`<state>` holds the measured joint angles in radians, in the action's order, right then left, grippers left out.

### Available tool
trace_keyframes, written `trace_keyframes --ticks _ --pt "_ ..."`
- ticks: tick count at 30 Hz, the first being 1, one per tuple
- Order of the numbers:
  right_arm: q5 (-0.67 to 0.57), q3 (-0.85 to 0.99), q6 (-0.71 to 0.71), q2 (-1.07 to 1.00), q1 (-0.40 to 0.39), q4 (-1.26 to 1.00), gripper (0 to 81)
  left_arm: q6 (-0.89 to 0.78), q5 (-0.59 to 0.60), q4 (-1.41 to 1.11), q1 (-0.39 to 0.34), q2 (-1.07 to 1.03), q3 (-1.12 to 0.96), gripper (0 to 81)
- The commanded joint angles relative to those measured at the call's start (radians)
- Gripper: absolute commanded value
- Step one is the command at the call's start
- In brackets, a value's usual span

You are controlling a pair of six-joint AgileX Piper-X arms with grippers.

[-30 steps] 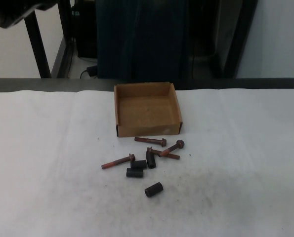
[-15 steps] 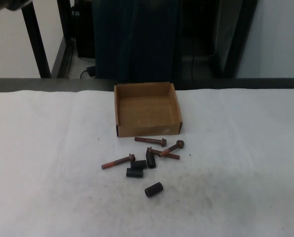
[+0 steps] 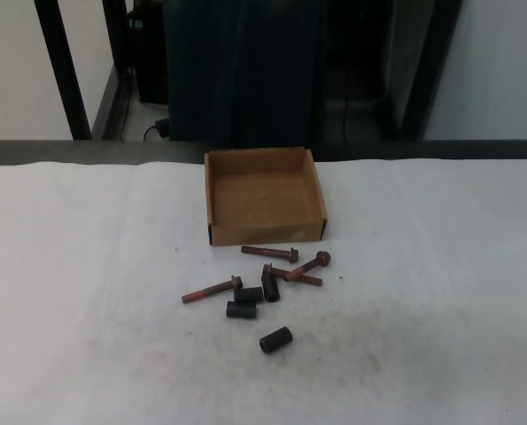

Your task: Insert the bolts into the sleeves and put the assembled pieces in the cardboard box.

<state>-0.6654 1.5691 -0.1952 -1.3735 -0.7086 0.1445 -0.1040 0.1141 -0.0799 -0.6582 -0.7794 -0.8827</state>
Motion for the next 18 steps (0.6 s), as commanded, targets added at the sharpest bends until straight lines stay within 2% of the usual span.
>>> trace_keyframes --ticks 1,18 --pt "0.001 0.004 -0.007 0.0 -0.001 0.0 0.3 0.007 0.006 -0.03 -0.003 -0.003 -0.003 0.8" --pt "-0.007 0.004 -0.03 0.0 -0.001 0.0 0.3 -0.004 0.008 -0.03 -0.003 -0.003 -0.003 0.8"
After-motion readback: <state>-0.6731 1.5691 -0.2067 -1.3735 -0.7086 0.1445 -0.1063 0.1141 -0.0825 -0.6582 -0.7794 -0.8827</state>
